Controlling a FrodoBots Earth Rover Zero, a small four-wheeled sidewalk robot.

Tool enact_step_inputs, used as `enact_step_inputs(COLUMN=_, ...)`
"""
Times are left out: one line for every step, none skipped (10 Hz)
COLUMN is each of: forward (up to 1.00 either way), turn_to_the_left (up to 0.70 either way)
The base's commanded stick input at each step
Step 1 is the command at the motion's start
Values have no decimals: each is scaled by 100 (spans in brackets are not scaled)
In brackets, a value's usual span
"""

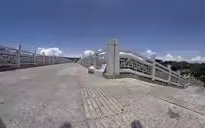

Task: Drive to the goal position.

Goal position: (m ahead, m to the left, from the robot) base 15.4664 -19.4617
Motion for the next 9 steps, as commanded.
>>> enact_step_inputs(forward=70, turn_to_the_left=-14)
enact_step_inputs(forward=70, turn_to_the_left=-14)
enact_step_inputs(forward=70, turn_to_the_left=-14)
enact_step_inputs(forward=70, turn_to_the_left=-14)
enact_step_inputs(forward=70, turn_to_the_left=-14)
enact_step_inputs(forward=70, turn_to_the_left=-14)
enact_step_inputs(forward=70, turn_to_the_left=-14)
enact_step_inputs(forward=70, turn_to_the_left=-14)
enact_step_inputs(forward=70, turn_to_the_left=-14)
